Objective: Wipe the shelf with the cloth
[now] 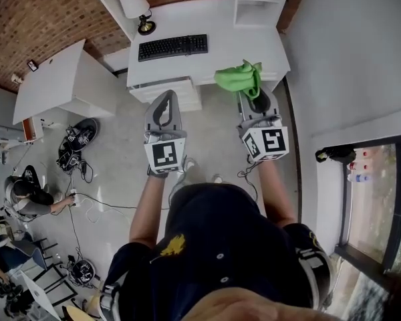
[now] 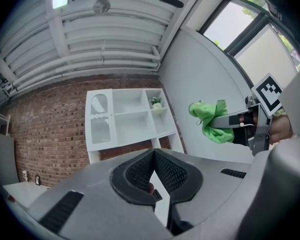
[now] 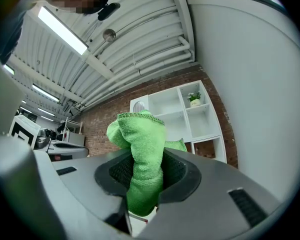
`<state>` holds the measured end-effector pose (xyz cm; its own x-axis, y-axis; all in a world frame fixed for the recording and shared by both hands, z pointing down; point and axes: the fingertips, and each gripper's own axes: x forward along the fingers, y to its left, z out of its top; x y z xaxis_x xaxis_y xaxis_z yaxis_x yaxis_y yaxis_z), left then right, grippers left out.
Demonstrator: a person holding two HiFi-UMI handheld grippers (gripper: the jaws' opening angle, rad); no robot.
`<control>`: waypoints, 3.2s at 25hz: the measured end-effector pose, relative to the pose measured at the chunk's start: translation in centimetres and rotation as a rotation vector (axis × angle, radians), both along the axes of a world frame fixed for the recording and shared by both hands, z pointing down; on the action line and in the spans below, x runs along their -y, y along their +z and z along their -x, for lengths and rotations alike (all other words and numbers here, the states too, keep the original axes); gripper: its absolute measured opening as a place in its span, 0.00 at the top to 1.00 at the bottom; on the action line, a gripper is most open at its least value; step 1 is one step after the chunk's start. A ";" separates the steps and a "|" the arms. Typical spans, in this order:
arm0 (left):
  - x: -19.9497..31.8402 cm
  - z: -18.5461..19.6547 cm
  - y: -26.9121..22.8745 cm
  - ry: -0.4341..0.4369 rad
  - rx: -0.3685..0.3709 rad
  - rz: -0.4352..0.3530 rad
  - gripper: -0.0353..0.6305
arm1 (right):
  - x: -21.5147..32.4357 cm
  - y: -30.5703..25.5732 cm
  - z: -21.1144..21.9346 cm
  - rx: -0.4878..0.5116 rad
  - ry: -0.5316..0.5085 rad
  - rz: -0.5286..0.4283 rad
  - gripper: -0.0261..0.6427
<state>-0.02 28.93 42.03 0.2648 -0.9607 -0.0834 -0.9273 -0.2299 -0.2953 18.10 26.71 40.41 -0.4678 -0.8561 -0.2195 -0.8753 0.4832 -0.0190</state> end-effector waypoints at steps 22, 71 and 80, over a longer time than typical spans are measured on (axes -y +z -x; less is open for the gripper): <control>22.5 7.4 0.9 -0.018 -0.074 0.024 0.92 | 20.4 0.3 4.3 -0.038 0.080 0.002 0.81; 61.2 14.9 -6.7 -0.121 -0.130 -0.019 0.92 | 74.1 -18.4 26.6 -0.749 -0.329 -0.375 0.81; 61.0 15.0 -8.0 -0.094 -0.125 -0.030 0.92 | 81.9 -9.5 35.1 -1.326 -0.479 -0.345 0.80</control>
<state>-15.03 -32.04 33.99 0.1598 -0.9773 -0.1391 -0.9743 -0.1335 -0.1816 -17.05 -55.14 30.87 -0.7075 -0.5571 0.4348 0.0870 0.5419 0.8359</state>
